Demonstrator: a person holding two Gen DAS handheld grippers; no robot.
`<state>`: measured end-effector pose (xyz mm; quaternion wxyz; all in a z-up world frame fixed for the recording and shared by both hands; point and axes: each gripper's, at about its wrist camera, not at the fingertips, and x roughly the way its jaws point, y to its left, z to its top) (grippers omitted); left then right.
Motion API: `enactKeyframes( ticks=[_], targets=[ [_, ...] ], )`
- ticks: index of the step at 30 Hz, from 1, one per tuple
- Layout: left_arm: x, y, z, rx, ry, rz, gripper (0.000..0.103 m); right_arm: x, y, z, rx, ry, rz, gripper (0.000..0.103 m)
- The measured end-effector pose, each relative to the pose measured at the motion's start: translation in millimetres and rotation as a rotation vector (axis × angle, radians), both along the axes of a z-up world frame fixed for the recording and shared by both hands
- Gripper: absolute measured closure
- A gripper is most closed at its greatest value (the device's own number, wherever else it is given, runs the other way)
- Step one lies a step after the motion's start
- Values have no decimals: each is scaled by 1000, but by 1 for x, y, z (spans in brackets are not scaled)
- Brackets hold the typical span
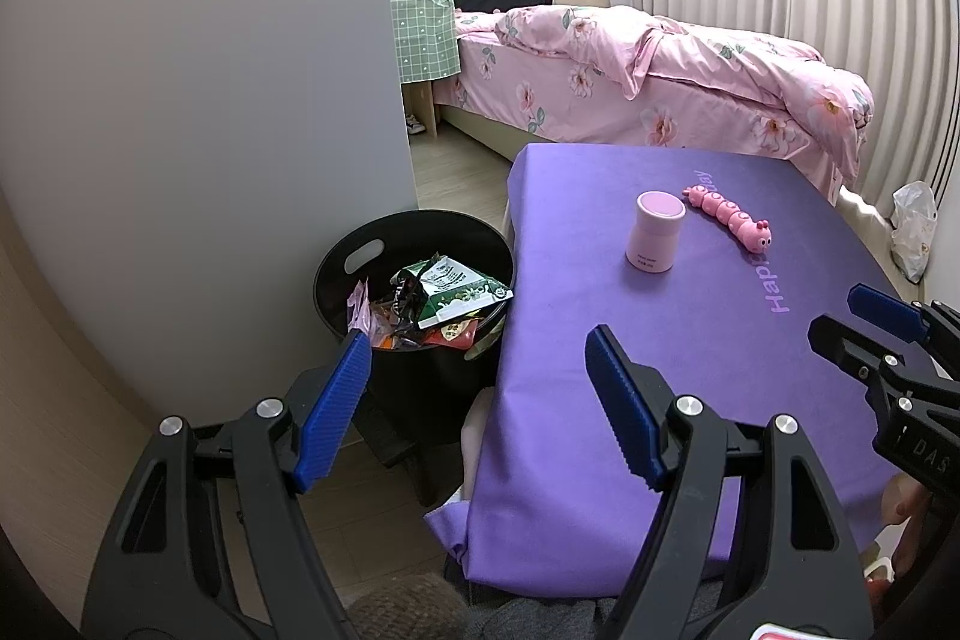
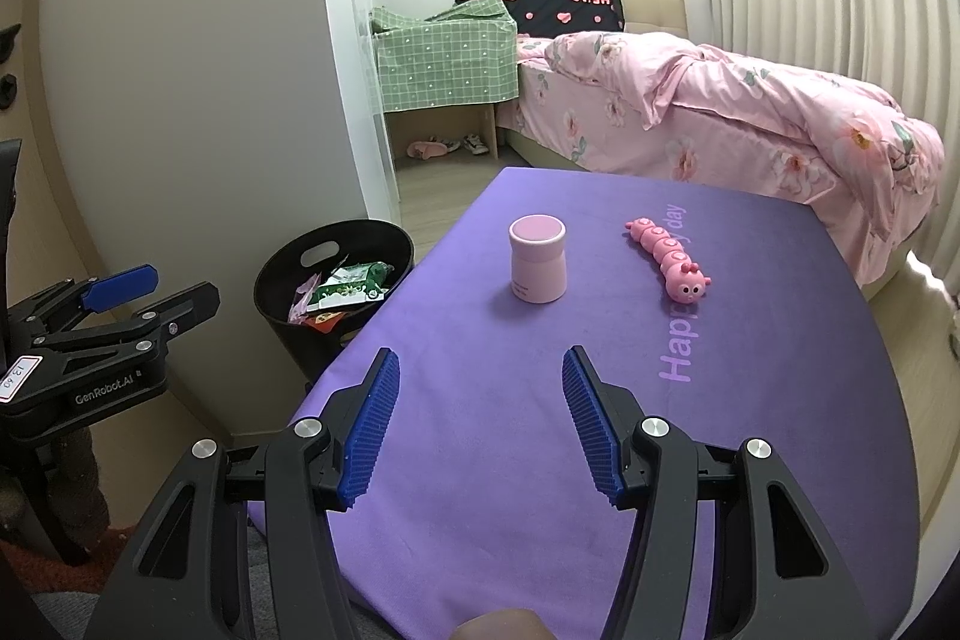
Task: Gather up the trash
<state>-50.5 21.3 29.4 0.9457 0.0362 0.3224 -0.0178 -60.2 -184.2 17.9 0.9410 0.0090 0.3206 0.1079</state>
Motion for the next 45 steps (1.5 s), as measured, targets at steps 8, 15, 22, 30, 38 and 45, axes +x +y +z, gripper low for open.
enactKeyframes(
  ticks=[8,15,22,30,38,45],
  targets=[
    [0,0,0,1,0,0,33,0,0,0,0,1,0,50],
    [0,0,0,1,0,-1,33,0,0,0,1,2,-2,50],
    [0,0,0,1,0,-2,33,0,-2,0,2,2,-2,50],
    [0,0,0,1,0,-1,33,0,-2,0,0,2,-2,50],
    [-1,1,-1,-3,0,-1,33,0,-1,0,1,2,-3,50],
    [-1,4,-3,-11,0,-12,33,0,-1,0,2,3,-3,50]
  ],
)
